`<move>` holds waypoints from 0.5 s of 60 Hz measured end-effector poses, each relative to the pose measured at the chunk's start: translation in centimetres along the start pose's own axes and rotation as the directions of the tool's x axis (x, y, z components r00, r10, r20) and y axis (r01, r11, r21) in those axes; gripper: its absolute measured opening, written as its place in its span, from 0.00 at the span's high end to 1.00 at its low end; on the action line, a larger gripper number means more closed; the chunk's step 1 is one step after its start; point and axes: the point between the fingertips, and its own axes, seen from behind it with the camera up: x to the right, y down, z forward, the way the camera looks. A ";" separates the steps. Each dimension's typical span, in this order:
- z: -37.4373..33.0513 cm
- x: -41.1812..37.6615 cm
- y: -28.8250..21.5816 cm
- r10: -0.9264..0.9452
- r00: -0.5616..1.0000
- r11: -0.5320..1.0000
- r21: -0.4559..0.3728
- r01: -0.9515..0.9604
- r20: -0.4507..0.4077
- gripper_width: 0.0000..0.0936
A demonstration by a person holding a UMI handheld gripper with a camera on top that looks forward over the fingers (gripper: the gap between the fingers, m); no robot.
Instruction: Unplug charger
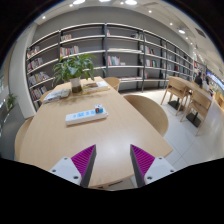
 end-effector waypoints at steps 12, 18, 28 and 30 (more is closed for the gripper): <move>10.3 -2.9 -3.0 -0.057 0.996 0.997 -0.051 0.060 0.063 0.30; 14.6 -4.0 -6.0 -0.078 0.993 0.996 -0.045 0.082 0.084 0.30; 20.2 -5.9 -9.5 -0.117 0.984 0.992 -0.034 0.123 0.134 0.34; 20.7 -6.3 -9.7 -0.126 0.981 0.990 -0.040 0.133 0.150 0.37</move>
